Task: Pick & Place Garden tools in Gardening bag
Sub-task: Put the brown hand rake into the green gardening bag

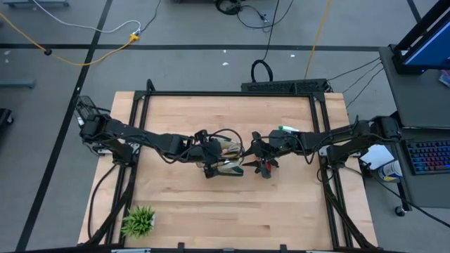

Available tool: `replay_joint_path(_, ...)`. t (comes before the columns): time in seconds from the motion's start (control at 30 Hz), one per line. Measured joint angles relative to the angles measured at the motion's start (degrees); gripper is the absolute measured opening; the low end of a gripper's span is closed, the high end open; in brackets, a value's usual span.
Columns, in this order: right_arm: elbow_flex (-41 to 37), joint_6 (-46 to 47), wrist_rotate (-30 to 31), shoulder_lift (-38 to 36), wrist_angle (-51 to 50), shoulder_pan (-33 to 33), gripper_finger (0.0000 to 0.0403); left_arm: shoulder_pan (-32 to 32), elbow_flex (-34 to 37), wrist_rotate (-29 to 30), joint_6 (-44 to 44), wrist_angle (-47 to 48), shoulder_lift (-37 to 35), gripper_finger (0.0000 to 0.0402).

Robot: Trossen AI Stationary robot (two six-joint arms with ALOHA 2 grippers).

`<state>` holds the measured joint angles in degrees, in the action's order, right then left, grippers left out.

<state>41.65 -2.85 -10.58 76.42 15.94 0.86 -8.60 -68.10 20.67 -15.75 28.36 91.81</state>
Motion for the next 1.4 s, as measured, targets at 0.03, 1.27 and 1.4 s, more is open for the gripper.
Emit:
replay_joint_path(0.03,0.00,0.00,0.00,0.00,0.01,-0.01,0.0155,0.00,0.00,0.00,-0.04,0.20,0.00,0.0081)
replay_joint_path(1.27,-1.31,0.00,0.01,0.00,0.46,-0.02,0.0155,3.05,6.80,-12.75,-0.92,-4.75,5.42,0.0081)
replay_joint_path(1.4,-2.70,0.00,0.27,0.00,0.98,0.00,0.0155,3.91,6.84,-13.90,-0.39,-4.40,5.51,0.0081)
